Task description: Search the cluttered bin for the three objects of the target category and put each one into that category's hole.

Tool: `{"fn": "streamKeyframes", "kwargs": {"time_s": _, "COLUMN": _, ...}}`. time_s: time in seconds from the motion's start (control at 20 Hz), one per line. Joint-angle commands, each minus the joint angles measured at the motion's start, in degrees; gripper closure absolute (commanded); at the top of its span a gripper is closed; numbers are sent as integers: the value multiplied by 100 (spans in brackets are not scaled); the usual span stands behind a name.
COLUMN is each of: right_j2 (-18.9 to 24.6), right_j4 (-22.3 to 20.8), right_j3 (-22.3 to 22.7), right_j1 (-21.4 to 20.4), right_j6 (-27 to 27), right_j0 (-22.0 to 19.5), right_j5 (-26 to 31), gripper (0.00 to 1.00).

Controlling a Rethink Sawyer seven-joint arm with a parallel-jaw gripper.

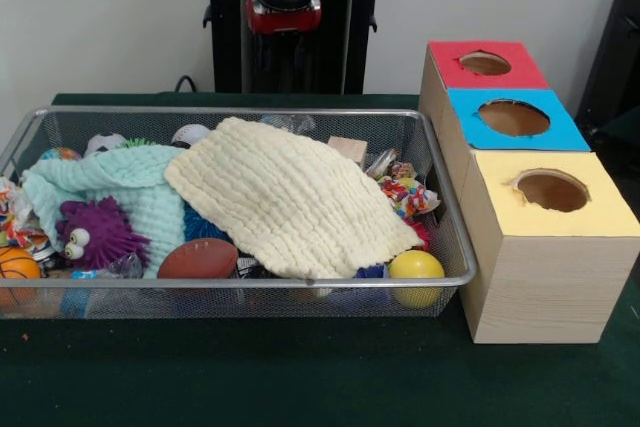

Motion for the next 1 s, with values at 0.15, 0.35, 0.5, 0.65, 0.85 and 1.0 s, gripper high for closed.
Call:
{"fn": "streamKeyframes", "kwargs": {"time_s": 0.15, "right_j2": 441, "right_j4": 509, "right_j3": -154, "right_j1": 312, "right_j6": 1204, "right_j0": 138, "right_j5": -271, "gripper": 0}}
{"fn": "streamKeyframes", "kwargs": {"time_s": 0.35, "right_j2": 39, "right_j4": 473, "right_j3": -21, "right_j1": 730, "right_j6": 1510, "right_j0": 510, "right_j5": -1486, "gripper": 0}}
{"fn": "streamKeyframes", "kwargs": {"time_s": 0.5, "right_j2": -30, "right_j4": 595, "right_j3": 49, "right_j1": 777, "right_j6": 1557, "right_j0": 639, "right_j5": -1711, "gripper": 0}}
{"fn": "streamKeyframes", "kwargs": {"time_s": 0.65, "right_j2": 132, "right_j4": 920, "right_j3": -123, "right_j1": 707, "right_j6": 1495, "right_j0": 730, "right_j5": -1363, "gripper": 0}}
{"fn": "streamKeyframes", "kwargs": {"time_s": 0.85, "right_j2": 475, "right_j4": 1538, "right_j3": -630, "right_j1": 659, "right_j6": 1357, "right_j0": 820, "right_j5": -636, "gripper": 0}}
{"fn": "streamKeyframes", "kwargs": {"time_s": 1.0, "right_j2": 553, "right_j4": 2081, "right_j3": -1070, "right_j1": 664, "right_j6": 1263, "right_j0": 1028, "right_j5": -30, "gripper": 0}}
